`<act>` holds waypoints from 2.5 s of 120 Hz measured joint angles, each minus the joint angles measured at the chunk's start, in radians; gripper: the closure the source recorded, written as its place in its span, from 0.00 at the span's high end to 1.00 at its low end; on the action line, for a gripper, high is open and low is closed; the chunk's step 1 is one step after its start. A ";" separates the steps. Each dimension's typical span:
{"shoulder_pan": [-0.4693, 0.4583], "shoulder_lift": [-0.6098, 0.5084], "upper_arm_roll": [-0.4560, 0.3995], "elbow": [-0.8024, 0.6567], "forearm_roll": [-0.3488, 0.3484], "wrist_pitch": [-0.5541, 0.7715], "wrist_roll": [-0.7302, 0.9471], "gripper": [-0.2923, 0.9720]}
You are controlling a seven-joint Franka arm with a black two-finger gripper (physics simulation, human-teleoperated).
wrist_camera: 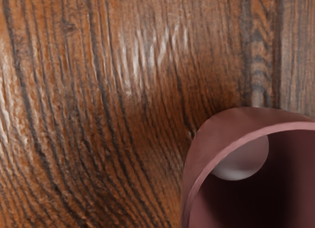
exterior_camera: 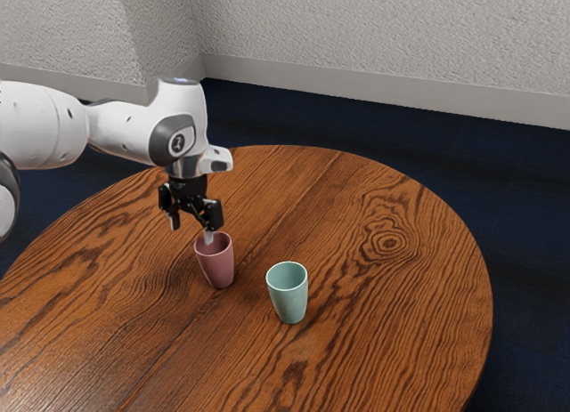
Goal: Place the left cup onto the right cup
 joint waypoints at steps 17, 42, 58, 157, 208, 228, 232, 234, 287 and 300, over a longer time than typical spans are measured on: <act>-0.001 0.002 -0.001 0.002 -0.004 0.002 -0.010 0.77; -0.001 0.006 0.000 0.002 -0.018 0.003 -0.026 0.76; 0.000 0.015 0.000 0.002 -0.021 0.003 -0.034 0.74; -0.002 0.033 0.000 0.002 -0.021 0.005 -0.057 0.57; -0.009 0.038 -0.001 0.002 -0.021 0.016 -0.062 0.51; -0.012 0.037 0.000 0.002 -0.021 0.018 -0.063 0.49; -0.012 0.037 0.000 0.002 -0.021 0.018 -0.063 0.48; -0.012 0.037 0.000 0.002 -0.021 0.019 -0.064 0.48; -0.012 0.037 0.000 0.002 -0.020 0.020 -0.065 0.36; -0.012 0.037 0.000 0.002 -0.020 0.020 -0.065 0.34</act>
